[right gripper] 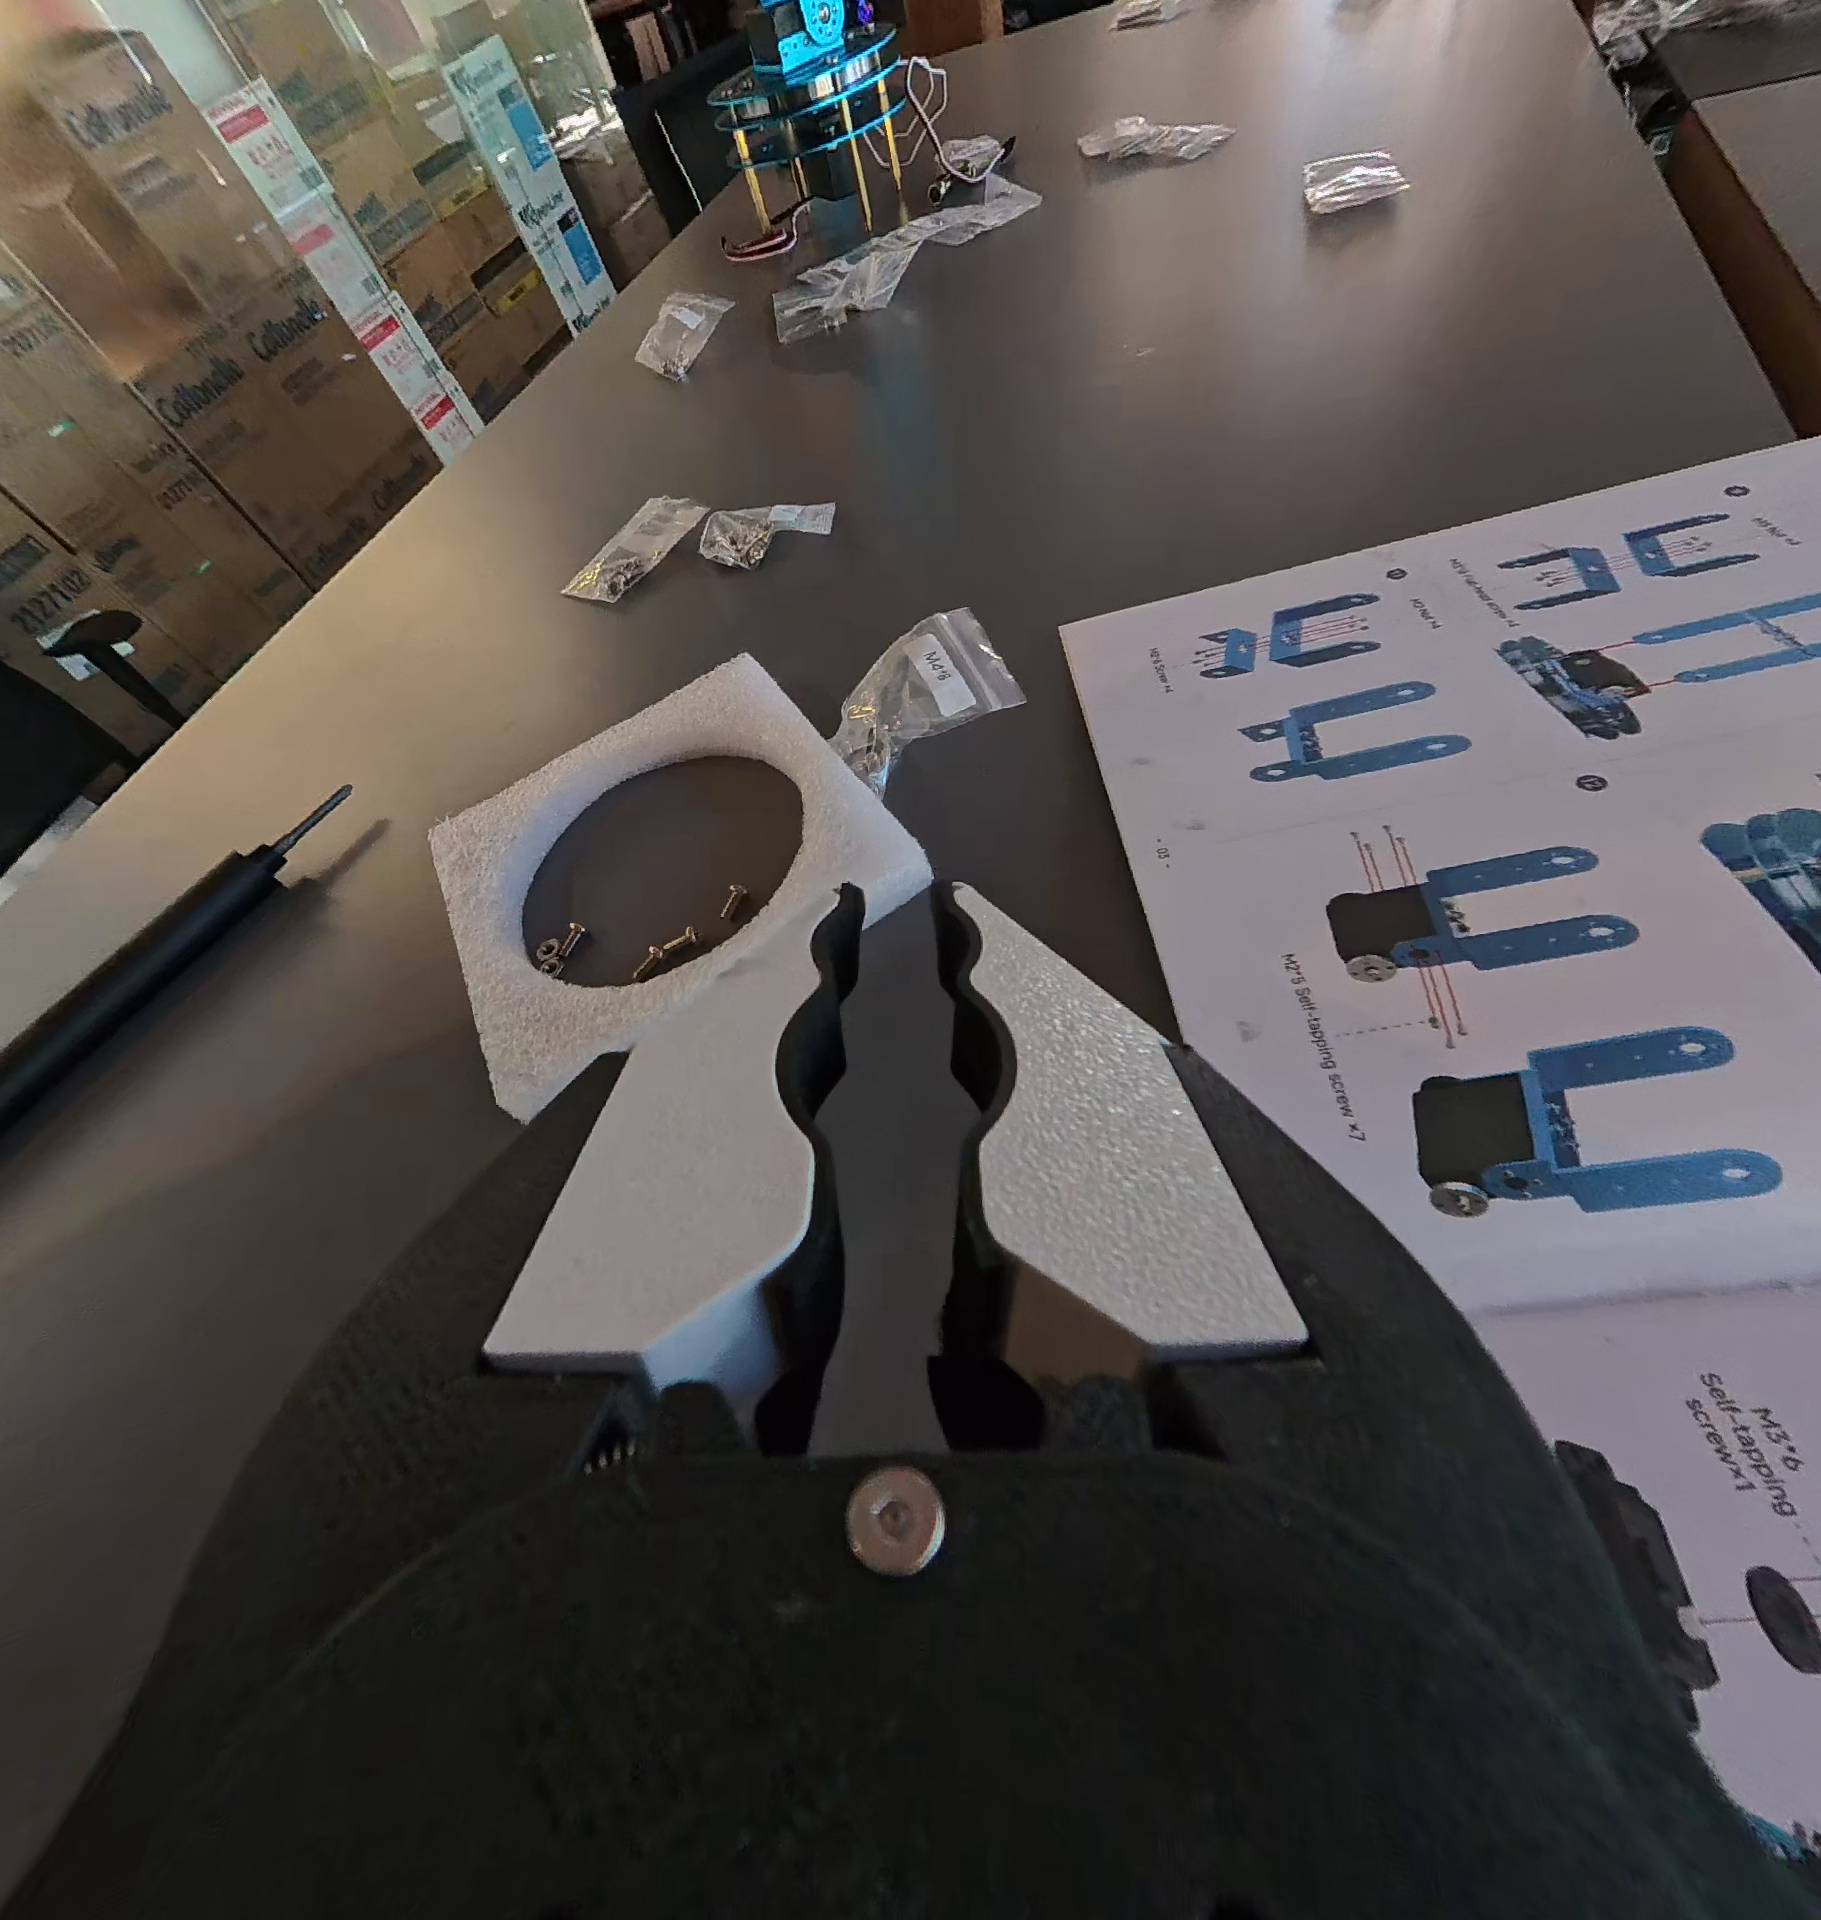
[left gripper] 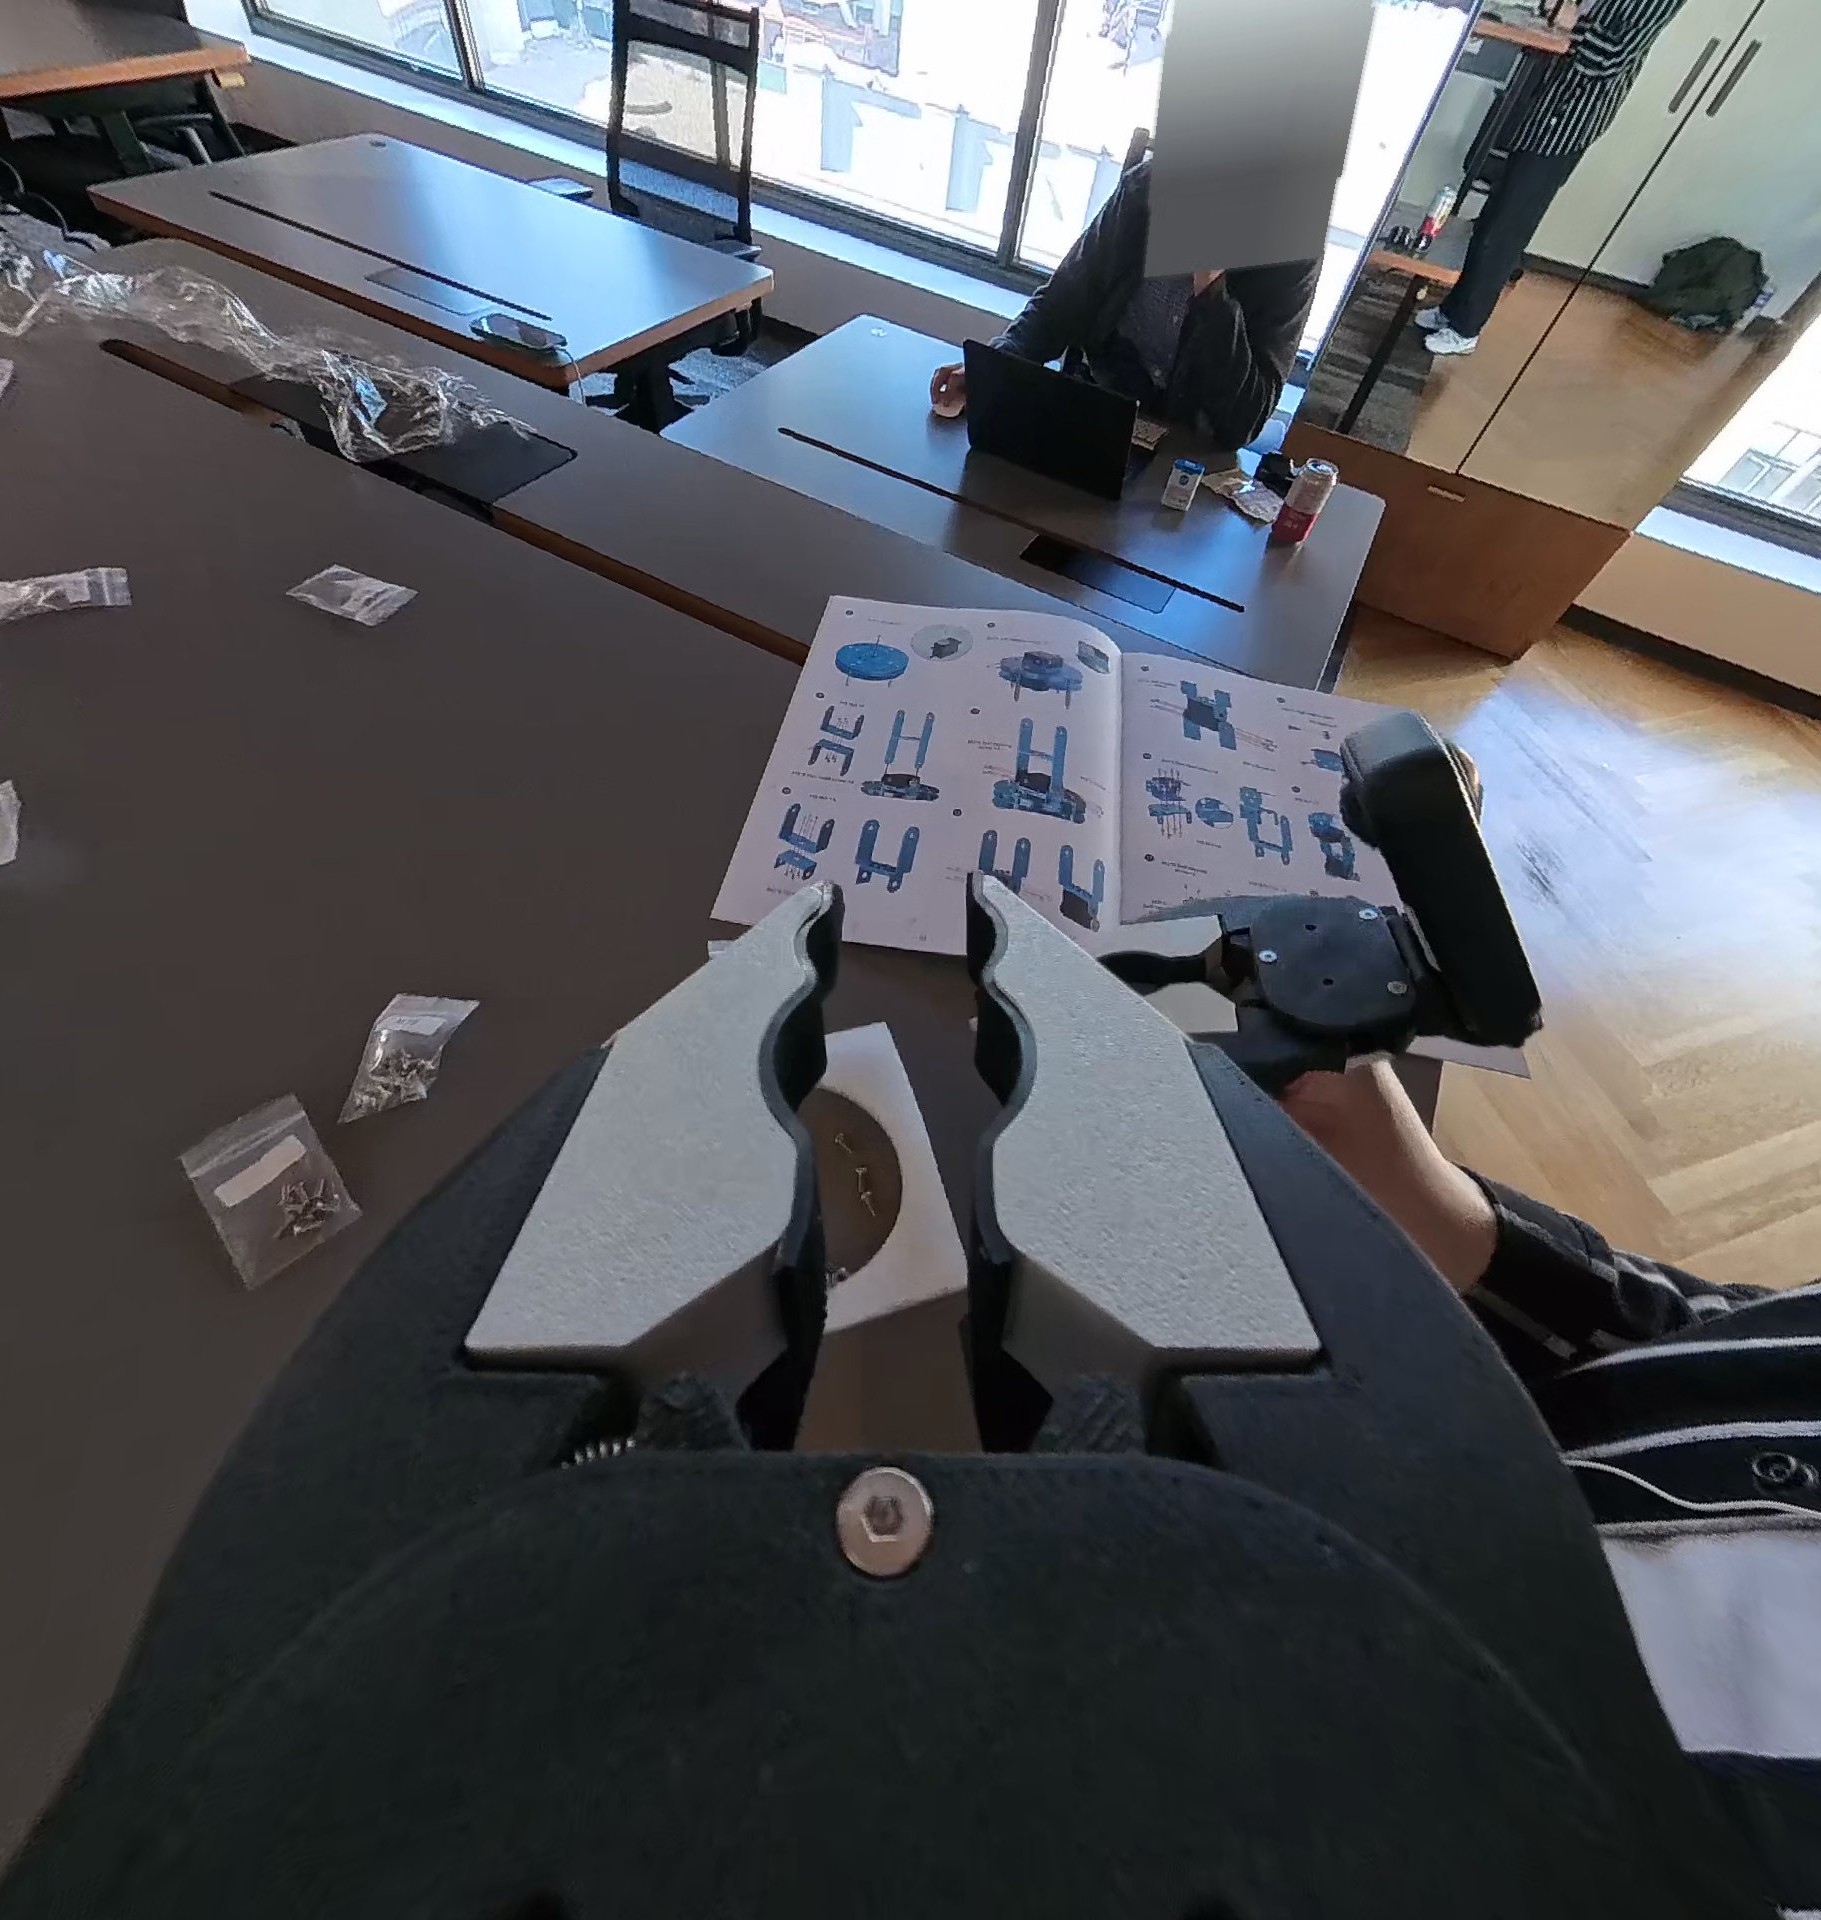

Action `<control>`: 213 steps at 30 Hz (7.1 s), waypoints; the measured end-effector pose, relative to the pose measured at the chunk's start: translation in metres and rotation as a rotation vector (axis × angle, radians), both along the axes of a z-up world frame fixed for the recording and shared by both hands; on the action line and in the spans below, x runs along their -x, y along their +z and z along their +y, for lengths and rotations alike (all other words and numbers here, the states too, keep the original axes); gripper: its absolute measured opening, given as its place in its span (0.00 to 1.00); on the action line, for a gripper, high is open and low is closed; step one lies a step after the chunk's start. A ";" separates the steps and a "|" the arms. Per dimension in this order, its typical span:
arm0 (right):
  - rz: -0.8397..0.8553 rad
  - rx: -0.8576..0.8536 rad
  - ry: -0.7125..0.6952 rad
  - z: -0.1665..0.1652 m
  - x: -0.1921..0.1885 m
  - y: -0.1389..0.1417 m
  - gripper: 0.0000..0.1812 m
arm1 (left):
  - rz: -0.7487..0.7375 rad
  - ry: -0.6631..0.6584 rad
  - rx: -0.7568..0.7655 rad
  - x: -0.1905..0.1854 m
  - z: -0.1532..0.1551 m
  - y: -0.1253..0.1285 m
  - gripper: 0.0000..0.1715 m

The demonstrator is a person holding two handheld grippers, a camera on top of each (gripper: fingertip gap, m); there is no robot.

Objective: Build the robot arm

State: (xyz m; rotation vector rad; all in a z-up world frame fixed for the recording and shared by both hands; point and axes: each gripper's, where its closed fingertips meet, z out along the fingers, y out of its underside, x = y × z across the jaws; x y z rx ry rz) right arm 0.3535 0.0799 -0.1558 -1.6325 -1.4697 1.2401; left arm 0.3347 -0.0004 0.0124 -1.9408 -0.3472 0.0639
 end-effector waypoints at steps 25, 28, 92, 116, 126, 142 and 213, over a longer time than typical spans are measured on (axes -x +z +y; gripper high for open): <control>0.026 -0.160 0.001 -0.008 0.000 0.003 0.09 | -0.073 0.190 -0.104 0.008 -0.125 0.005 0.15; 0.014 -0.106 -0.001 -0.004 0.001 0.001 0.09 | -0.059 0.194 -0.093 0.011 -0.127 0.006 0.15; 0.154 -0.263 0.072 -0.250 0.423 0.119 0.21 | -0.110 0.003 -0.028 0.553 -0.445 -0.128 0.25; -0.091 -0.246 -0.319 -0.307 0.623 0.022 0.25 | -0.009 -0.638 -0.054 0.815 -0.204 -0.168 0.34; -0.057 -0.150 -0.358 -0.256 0.685 0.014 0.25 | 0.091 -0.719 -0.005 0.809 -0.087 -0.186 0.45; -0.079 -0.126 -0.602 -0.220 0.725 0.003 0.25 | 0.221 -0.930 -0.008 0.795 -0.065 -0.198 0.25; 0.210 -0.249 -0.717 -0.204 0.678 0.099 0.24 | -0.615 -1.418 -0.314 0.747 -0.103 -0.019 0.25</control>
